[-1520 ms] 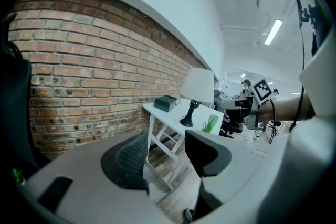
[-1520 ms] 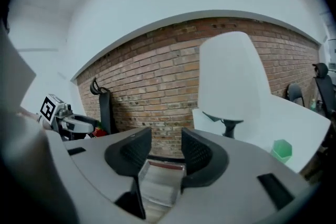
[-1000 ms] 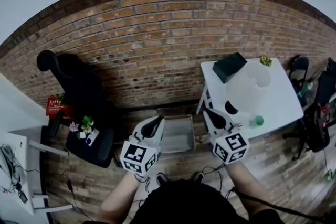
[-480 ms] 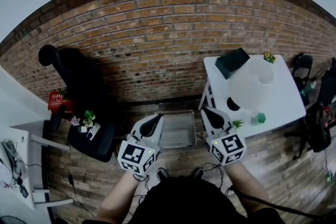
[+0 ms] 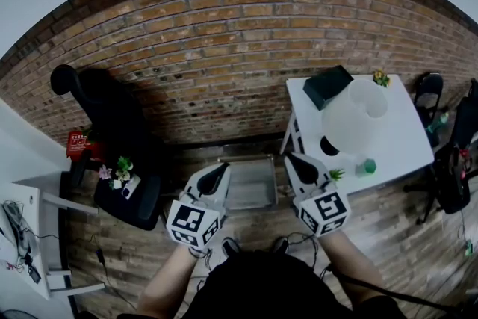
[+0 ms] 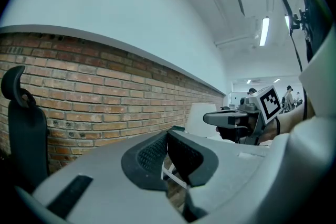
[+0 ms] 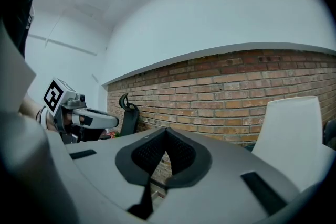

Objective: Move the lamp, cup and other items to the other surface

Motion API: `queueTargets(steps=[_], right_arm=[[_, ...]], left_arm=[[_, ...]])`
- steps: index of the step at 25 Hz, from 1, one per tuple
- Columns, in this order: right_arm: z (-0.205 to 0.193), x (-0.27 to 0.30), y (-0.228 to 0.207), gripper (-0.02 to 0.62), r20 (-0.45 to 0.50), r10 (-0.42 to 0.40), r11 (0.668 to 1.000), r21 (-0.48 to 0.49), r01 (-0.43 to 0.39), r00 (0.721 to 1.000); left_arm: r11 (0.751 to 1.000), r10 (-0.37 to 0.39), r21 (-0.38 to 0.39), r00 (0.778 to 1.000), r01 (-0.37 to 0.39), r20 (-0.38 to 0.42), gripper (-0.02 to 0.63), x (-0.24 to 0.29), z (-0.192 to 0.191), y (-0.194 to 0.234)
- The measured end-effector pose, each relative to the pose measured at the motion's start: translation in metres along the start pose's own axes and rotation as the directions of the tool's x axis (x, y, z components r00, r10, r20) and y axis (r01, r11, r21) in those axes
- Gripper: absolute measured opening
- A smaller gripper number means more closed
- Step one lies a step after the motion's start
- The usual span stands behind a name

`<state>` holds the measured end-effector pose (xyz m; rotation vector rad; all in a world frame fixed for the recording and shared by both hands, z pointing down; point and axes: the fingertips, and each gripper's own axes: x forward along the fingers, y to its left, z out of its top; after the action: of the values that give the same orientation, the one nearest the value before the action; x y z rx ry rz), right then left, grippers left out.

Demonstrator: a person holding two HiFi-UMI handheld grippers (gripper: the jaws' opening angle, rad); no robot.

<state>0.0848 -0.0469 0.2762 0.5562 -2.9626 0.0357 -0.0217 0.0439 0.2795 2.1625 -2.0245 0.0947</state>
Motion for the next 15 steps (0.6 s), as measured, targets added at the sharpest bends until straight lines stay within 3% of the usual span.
queueTargets(steps=[15], right_arm=[[0.0,0.0013,-0.0009,0.003,0.018,0.024,1.0,0.005,-0.024,1.0]], left_arm=[[1.0,0.004,-0.012,1.0,-0.004,0.007,0.006,0.0016,0.0012,-0.0006]])
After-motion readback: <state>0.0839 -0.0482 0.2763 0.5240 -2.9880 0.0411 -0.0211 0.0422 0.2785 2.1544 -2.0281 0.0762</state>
